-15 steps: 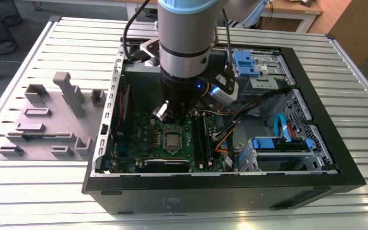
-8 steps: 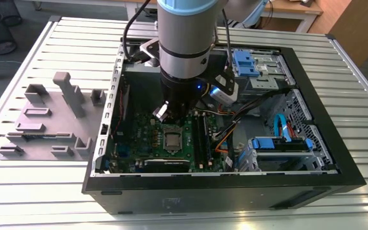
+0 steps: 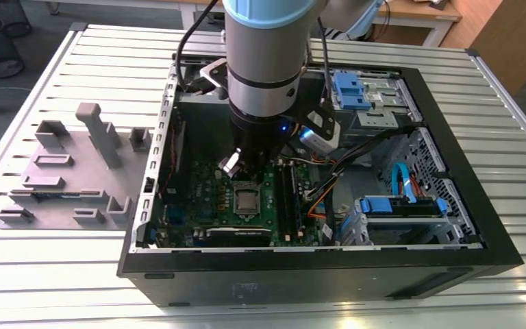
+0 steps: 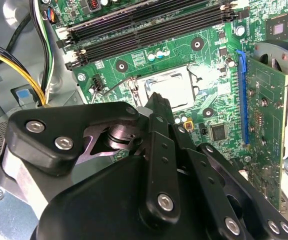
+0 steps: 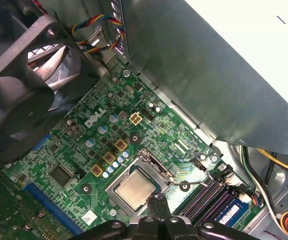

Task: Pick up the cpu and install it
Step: 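Install the first cpu locking lever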

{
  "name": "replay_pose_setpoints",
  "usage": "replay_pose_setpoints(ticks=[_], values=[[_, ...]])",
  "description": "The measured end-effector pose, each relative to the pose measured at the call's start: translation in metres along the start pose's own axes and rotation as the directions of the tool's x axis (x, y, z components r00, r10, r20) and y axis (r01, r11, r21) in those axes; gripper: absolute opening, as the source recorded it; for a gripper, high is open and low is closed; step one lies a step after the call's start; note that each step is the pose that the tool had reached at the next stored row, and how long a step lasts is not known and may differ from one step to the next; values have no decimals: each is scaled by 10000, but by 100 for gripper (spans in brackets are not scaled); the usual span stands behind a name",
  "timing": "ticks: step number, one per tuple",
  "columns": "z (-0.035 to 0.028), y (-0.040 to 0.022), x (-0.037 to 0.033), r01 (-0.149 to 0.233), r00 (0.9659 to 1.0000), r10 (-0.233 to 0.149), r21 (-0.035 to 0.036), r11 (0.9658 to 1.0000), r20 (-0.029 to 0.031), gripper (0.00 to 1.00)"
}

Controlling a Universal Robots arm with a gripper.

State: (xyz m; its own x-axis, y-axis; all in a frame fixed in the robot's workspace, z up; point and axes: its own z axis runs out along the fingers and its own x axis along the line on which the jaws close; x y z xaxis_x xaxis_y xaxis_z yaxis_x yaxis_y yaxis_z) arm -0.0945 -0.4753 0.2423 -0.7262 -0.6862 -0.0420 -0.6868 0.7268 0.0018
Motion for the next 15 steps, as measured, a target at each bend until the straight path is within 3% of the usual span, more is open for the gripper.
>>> replay_pose_setpoints(ticks=[9,15], values=[[-6,-1,1,0,10000,0,1,10000,-1,11],[-83,0,-3,0,10000,0,-2,10000,-2,11]])
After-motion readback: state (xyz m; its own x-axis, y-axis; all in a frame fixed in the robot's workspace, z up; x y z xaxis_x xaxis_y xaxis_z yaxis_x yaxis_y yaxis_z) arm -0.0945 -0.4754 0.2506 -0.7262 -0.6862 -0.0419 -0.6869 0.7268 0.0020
